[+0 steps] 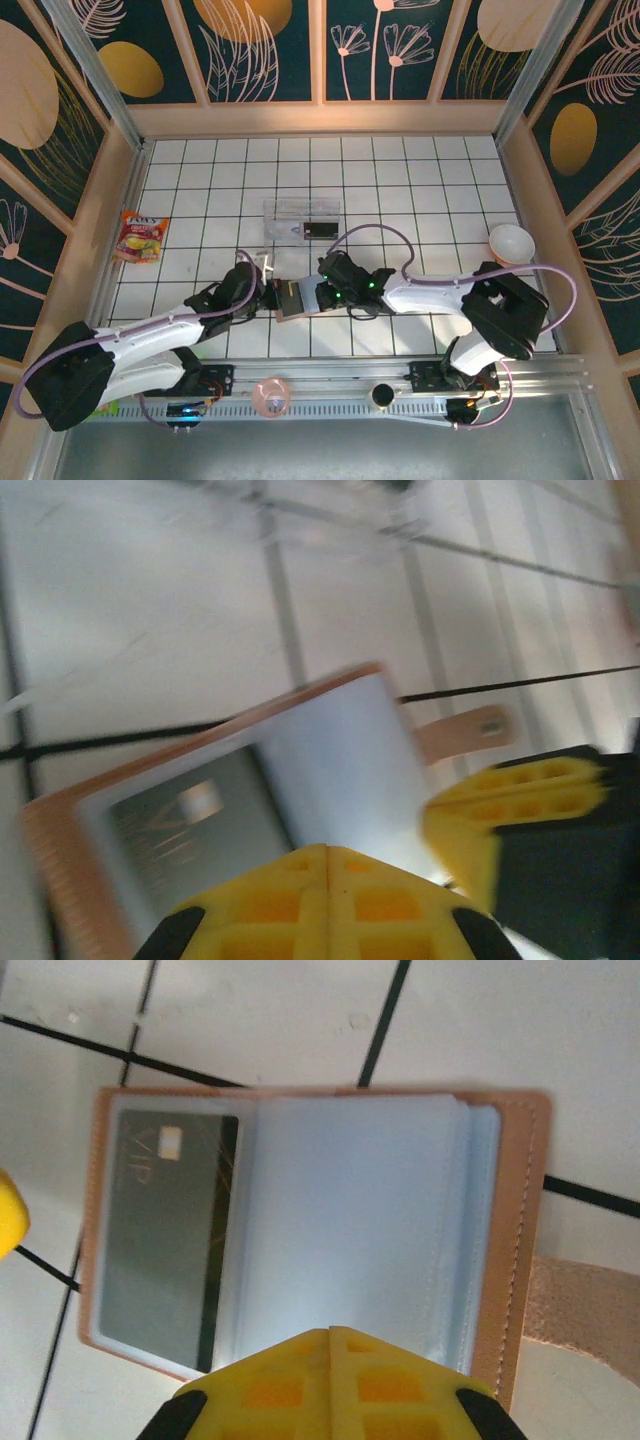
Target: Take the credit cards out of the card holder
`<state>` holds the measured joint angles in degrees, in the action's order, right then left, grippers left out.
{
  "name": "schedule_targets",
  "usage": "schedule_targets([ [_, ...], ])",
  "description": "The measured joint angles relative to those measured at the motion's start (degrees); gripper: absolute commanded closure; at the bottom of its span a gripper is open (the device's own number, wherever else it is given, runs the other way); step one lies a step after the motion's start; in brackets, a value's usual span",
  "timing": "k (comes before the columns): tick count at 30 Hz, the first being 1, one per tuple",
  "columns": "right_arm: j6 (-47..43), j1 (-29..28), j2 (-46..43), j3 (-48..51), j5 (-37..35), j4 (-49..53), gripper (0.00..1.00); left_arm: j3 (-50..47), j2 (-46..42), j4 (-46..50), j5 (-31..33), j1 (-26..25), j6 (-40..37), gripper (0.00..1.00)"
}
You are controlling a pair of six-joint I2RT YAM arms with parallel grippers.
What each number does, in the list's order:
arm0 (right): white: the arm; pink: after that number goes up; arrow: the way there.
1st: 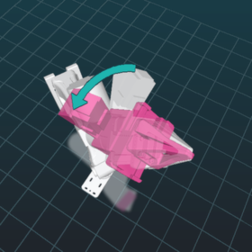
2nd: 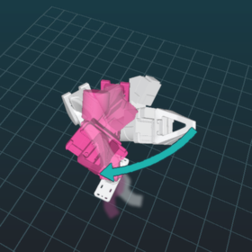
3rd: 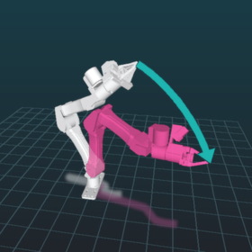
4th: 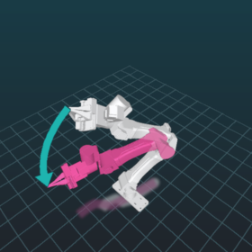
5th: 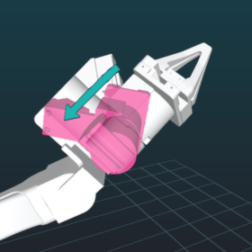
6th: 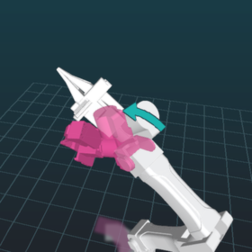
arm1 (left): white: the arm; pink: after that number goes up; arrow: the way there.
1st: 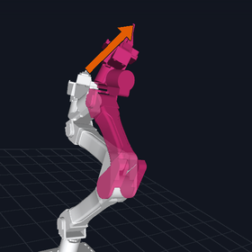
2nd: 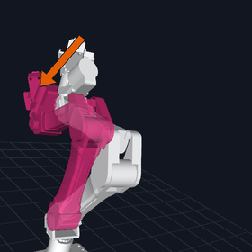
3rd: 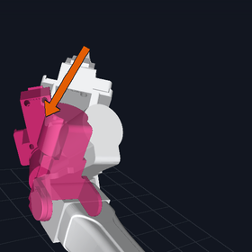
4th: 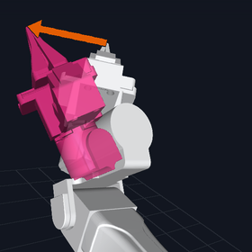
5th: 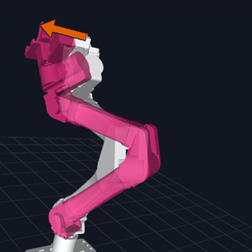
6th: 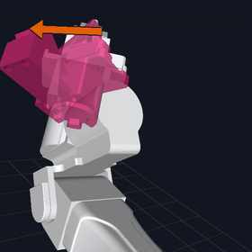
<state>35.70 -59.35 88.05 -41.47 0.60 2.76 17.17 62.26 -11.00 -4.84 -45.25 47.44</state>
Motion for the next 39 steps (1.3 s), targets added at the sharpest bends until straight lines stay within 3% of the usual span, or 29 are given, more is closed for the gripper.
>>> schedule_targets([
  [12,4.7,-1.7,0.2,3.9,-3.6,-2.3,0.96,-0.7,8.2,-2.1,0.2,1.5,-1.4,1.0],
  [16,5.3,-3.1,-0.9,3.7,-6.0,-0.1,0.88,-0.7,8.4,-2.5,0.2,1.5,-1.6,1.0],
  [20,3.4,-3.4,-3.6,2.3,-6.4,2.8,0.72,-0.7,6.8,-1.7,0.3,1.5,-1.8,0.98],
  [26,1.5,-0.3,-3.0,-2.7,5.6,-2.1,0.69,-0.8,5.0,-1.4,0.5,1.5,-2.0,1.0],
  [30,1.6,0.8,3.0,-5.3,12.4,-5.8,0.74,-1.3,6.3,-1.7,0.5,1.5,-2.0,1.0],
  [39,2.0,1.5,8.8,-5.4,17.2,-7.1,0.77,-2.1,6.7,-2.7,0.4,1.5,-2.0,1.0],
])
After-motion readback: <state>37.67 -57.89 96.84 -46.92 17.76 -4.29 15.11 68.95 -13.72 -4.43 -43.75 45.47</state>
